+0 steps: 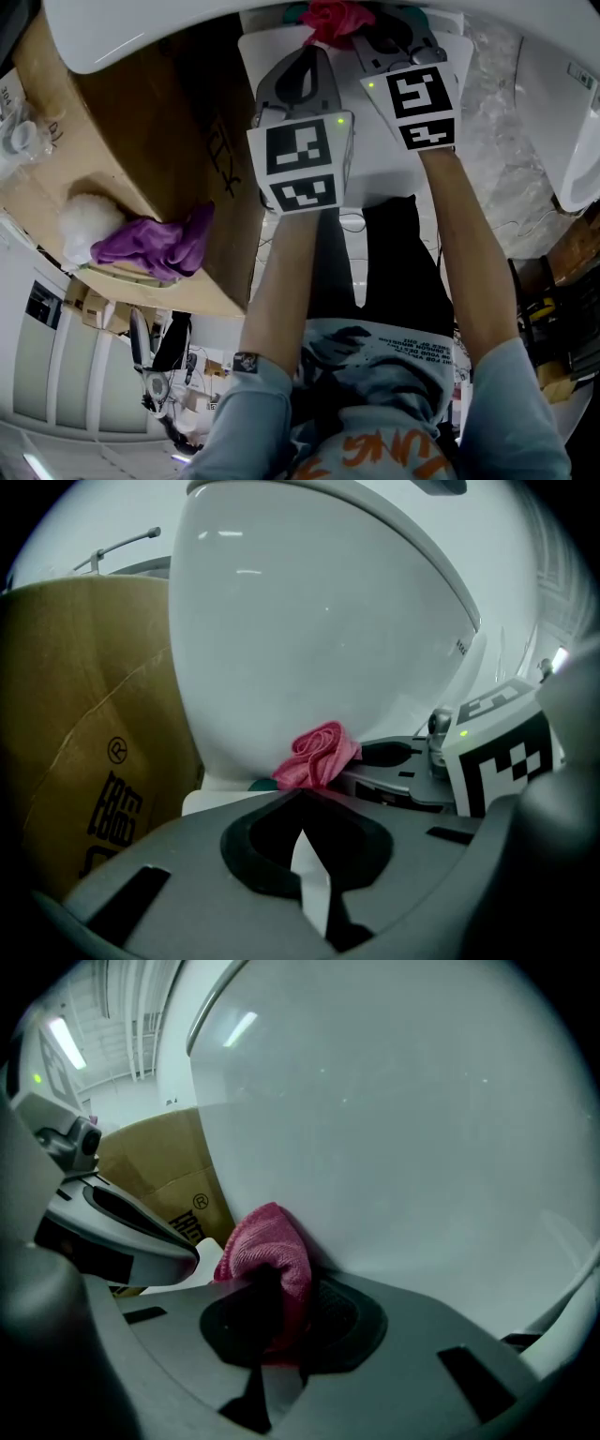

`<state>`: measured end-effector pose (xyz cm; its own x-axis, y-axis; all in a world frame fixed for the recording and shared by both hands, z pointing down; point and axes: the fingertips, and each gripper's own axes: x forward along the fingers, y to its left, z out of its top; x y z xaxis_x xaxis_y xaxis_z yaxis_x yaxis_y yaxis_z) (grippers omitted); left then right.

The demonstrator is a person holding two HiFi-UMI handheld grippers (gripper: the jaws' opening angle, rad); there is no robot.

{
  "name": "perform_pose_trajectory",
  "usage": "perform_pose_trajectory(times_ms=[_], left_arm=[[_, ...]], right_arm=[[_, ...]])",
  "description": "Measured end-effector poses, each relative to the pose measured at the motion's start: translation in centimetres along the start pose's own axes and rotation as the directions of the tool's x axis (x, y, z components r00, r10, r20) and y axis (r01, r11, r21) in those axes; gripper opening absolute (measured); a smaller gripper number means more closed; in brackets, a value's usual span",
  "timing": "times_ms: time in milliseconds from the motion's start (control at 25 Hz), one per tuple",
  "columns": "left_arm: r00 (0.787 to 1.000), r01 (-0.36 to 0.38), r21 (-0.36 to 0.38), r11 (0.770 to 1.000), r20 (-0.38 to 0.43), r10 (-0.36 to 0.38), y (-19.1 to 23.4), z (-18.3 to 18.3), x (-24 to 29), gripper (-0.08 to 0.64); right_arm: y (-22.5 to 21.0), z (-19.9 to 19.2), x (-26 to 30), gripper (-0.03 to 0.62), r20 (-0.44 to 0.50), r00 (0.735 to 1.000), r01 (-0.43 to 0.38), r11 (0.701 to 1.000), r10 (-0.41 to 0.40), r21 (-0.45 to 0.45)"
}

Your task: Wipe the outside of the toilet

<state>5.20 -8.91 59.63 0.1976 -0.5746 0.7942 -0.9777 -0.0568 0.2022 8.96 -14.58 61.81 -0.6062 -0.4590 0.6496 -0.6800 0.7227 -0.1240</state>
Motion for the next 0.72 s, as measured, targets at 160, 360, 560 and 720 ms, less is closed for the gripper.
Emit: perform_pose_trajectory(times_ms=[160,360,560,720], left_arm=[[1.0,0.019,0.019,1.0,-0.002,-0.019,-1.9,0.4,0.6,0.025],[1.0,0.027,0.047,0.999,-0.014,-0.027,-3.9,0.7,1.2,0.025],[0.999,0.034,0.073,0.997,-0.031,-0.032,-5.8,0.9,2.0,0.025],[0.999,0.044,0.096,0.994,-0.036,-0.041,-7.7,1.2,2.9,0.025]], right_arm=[[-1.5,-0.7,-1.0,0.069,0.002,1.0,0.009,1.0,-0.009,0.009],[-3.5,-1.7,-2.3,0.069,0.007,1.0,0.022,0.999,-0.022,0.032],[-5.4,-2.7,-3.7,0.071,0.011,1.0,0.028,0.998,-0.029,0.048],[-7.4,-3.5,-4.9,0.071,0.019,0.999,0.04,0.997,-0.042,0.06]])
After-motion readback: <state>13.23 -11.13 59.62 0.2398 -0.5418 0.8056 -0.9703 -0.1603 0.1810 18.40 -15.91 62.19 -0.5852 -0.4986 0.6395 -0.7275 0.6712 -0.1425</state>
